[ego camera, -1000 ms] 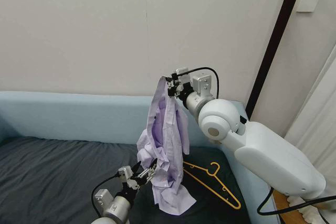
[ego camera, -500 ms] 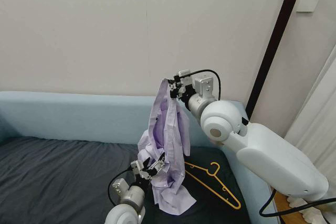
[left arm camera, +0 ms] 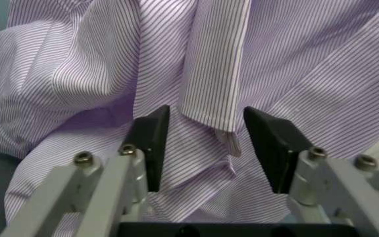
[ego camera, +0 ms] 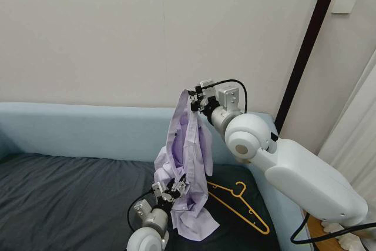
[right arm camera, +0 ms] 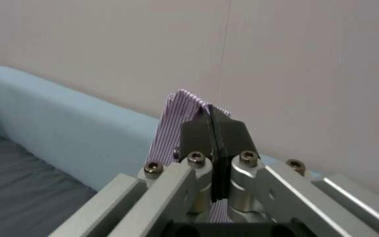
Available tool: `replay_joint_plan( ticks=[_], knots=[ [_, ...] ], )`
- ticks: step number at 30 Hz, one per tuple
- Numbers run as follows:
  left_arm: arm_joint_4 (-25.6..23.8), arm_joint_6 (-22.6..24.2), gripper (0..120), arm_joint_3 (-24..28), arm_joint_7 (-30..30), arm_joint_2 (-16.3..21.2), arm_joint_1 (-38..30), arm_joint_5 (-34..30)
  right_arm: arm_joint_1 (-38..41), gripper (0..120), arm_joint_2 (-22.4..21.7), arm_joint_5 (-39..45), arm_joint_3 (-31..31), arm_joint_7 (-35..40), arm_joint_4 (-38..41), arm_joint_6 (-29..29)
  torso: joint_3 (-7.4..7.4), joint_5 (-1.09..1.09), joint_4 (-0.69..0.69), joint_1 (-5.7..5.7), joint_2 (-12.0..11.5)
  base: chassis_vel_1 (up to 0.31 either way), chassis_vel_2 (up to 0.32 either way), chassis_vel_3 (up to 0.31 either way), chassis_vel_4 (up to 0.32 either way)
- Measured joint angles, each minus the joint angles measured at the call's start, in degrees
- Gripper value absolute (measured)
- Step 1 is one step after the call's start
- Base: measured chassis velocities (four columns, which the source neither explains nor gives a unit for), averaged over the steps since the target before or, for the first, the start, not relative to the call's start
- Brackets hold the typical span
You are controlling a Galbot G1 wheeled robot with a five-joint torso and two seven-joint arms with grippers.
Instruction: Pick up the clothes from the sofa and hang them on the clothes hanger.
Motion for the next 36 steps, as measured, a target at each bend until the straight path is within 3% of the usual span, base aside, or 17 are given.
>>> replay_joint_plan(
  ticks=[11,18,23,30,33,34,36],
  knots=[
    [0.5,-0.1,1,-0.2,-0.1,0.1,0.4,0.7,-1.4,0,-0.9,-0.3,0.3,-0.1,0.5,0.3,0.0,0.0,0.0,0.0,0.0,0.0,0.0,0.0,0.0],
    [-0.3,-0.2,0,-1.3,0.0,0.8,1.0,0.9,-2.3,0,-1.7,-0.2,1.2,-0.1,0.9,0.4,0.0,-0.01,-0.01,0.0,0.0,0.0,0.0,0.0,0.0],
    [-4.0,-0.3,0,-4.2,0.0,3.7,4.7,2.5,-3.8,0,-2.5,0.0,2.6,-0.2,0.8,0.5,0.0,-0.02,0.0,0.0,0.0,0.0,0.0,0.0,0.0],
    [-14.6,1.5,0,-12.2,-1.1,14.0,9.7,3.2,-6.7,0,-3.1,1.0,5.3,-0.3,-0.2,0.8,0.0,0.01,0.0,0.0,0.0,0.0,0.0,0.0,0.0],
    [-18.1,2.6,0,-14.2,-1.9,20.0,8.7,1.4,-6.9,0,-2.5,2.0,6.1,-0.4,-1.2,1.2,-0.01,-0.04,0.0,0.0,0.0,0.0,0.0,0.0,0.0],
    [-18.1,2.6,0,-14.2,-1.9,20.0,8.7,1.4,-6.9,0,-2.5,2.0,6.1,-0.4,-1.2,1.2,-0.01,-0.04,0.0,0.0,0.0,0.0,0.0,0.0,0.0],
    [-19.8,3.5,0,-14.7,-2.5,25.0,5.6,-1.9,-6.3,0,-1.5,2.9,6.6,-0.4,-2.6,1.4,0.0,0.0,0.0,-0.01,0.0,0.0,0.0,0.0,0.0]
  ],
)
